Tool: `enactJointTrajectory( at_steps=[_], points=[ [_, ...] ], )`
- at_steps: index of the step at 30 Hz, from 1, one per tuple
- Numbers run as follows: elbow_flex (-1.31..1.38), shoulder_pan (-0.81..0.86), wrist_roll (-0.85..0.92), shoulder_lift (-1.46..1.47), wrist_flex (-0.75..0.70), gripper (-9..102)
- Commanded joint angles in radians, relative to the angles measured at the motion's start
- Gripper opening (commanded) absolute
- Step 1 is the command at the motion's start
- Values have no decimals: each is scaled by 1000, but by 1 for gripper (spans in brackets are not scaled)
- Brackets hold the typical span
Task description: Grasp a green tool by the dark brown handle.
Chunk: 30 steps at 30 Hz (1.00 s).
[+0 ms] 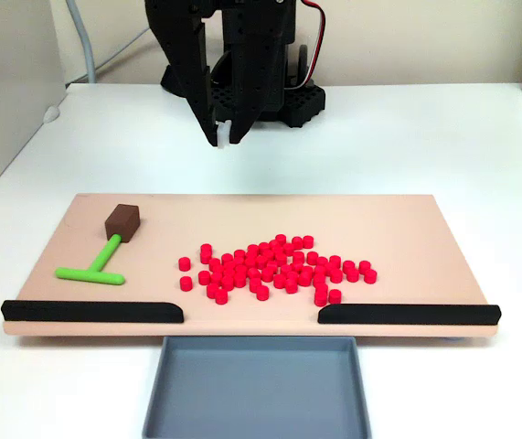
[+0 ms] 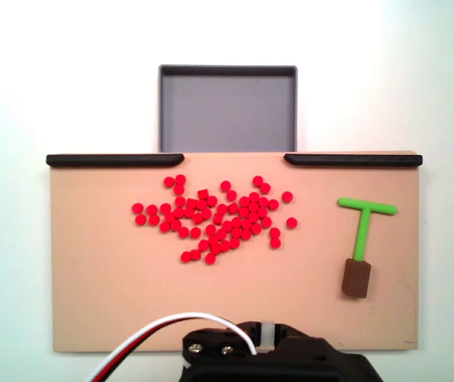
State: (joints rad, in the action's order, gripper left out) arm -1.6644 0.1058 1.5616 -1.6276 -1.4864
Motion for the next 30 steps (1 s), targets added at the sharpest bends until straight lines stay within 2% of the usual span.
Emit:
enactJointTrajectory(
  at_steps=[1, 9, 13, 23, 30],
  points=[
    [20, 21, 6, 6, 14, 0],
    [21, 57, 51, 21, 17, 4],
    [23, 87, 63, 31, 17, 0],
    [23, 156, 28, 48, 117, 0],
    [75, 201, 28, 112, 121, 0]
  ],
)
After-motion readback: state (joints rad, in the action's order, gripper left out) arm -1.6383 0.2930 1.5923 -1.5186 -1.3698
